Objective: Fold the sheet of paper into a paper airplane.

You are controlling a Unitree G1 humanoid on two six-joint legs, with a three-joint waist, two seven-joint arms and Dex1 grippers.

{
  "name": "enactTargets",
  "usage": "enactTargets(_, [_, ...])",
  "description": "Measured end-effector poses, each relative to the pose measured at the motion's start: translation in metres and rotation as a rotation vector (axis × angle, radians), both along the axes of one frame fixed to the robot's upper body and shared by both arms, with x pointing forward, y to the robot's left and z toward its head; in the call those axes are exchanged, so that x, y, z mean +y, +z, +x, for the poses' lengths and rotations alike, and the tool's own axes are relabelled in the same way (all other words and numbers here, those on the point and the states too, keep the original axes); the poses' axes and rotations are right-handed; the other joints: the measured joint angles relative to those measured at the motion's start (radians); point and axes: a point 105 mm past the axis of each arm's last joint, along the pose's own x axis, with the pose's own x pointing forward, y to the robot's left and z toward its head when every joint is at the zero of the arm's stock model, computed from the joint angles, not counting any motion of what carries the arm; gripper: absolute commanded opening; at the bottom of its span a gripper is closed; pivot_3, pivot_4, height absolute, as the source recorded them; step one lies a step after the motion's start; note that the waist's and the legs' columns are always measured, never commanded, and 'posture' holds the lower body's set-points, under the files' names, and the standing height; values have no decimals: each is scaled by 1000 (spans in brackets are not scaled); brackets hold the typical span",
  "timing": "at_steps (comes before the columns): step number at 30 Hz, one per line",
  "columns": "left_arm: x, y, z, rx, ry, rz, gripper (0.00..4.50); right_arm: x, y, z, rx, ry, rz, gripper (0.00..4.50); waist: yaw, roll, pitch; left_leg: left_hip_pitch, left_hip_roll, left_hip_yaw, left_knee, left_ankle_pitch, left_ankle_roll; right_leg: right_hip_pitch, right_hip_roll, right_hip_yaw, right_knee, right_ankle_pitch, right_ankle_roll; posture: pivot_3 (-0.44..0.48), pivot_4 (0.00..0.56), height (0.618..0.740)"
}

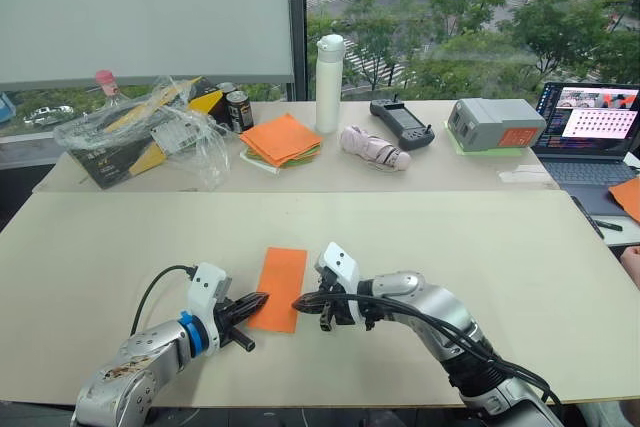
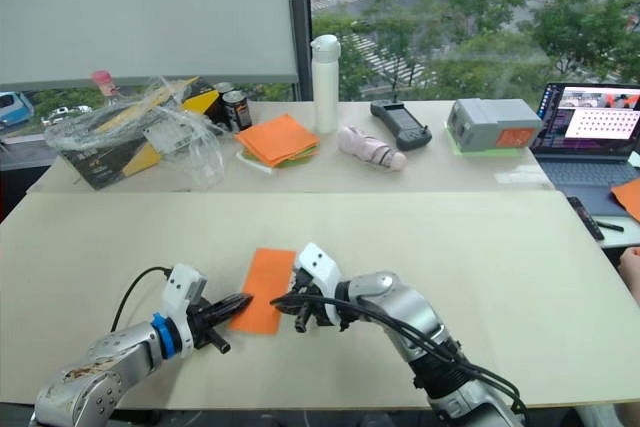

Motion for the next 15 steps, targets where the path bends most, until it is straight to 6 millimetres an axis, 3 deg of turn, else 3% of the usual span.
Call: enactTargets(15, [0, 1, 1, -2, 2, 2, 35, -1, 2, -17, 125, 124, 15, 25, 0, 0, 0, 0, 0, 0, 0, 0, 0, 0, 0, 0, -1, 0, 0, 0, 150, 740])
